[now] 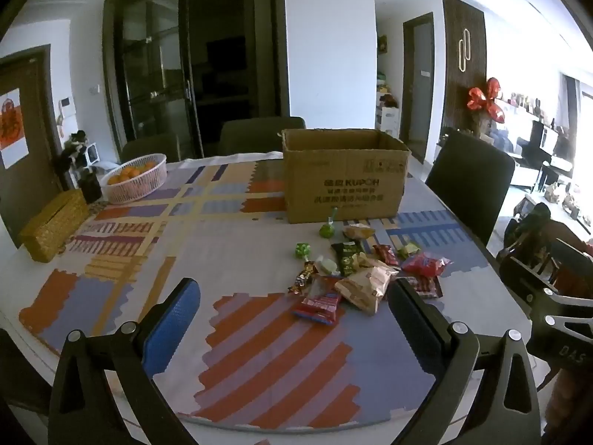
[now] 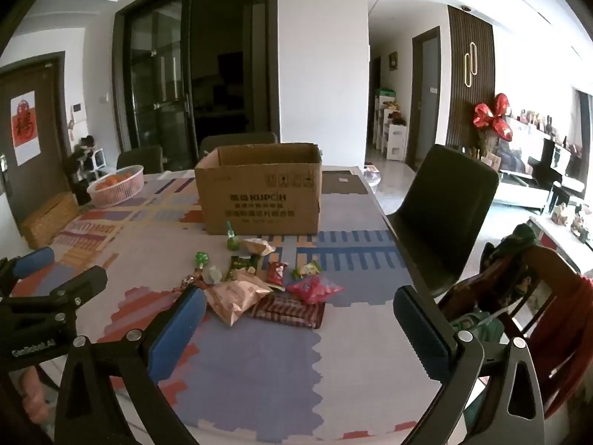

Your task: Organize snacks

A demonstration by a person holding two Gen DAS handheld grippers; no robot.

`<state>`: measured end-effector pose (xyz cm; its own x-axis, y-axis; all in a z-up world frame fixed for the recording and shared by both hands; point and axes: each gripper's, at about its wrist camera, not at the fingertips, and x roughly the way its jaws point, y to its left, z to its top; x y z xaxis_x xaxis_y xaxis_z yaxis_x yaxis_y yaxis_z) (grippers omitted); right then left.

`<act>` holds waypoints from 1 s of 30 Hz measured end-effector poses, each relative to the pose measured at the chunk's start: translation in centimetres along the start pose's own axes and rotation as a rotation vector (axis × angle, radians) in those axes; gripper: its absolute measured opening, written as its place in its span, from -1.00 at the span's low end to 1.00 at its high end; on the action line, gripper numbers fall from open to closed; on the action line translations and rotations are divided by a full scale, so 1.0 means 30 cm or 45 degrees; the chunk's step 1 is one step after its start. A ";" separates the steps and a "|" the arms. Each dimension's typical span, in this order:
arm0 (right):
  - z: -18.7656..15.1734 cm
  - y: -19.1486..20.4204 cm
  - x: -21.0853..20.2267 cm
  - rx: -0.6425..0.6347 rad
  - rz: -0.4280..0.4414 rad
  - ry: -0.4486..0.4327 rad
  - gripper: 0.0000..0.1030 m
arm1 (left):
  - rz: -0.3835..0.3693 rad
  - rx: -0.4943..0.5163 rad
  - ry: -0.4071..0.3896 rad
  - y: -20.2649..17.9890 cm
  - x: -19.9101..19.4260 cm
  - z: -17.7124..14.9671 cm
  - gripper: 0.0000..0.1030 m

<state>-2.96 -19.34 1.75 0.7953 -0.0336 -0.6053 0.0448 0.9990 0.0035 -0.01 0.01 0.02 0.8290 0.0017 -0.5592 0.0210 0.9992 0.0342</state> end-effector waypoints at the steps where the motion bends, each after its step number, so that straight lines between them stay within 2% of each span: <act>1: 0.001 0.001 0.001 -0.003 -0.002 0.020 0.99 | 0.006 -0.001 -0.004 0.000 0.000 0.001 1.00; 8: 0.001 0.002 -0.008 -0.003 0.001 -0.005 0.99 | -0.007 -0.017 -0.043 0.019 -0.024 0.002 1.00; 30: 0.006 -0.001 -0.015 -0.006 0.004 -0.015 0.99 | 0.005 -0.002 -0.057 0.003 -0.051 0.017 1.00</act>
<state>-3.21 -19.35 2.16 0.8026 -0.0308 -0.5957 0.0394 0.9992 0.0014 -0.99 0.07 1.30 0.8534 0.0042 -0.5213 0.0164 0.9993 0.0349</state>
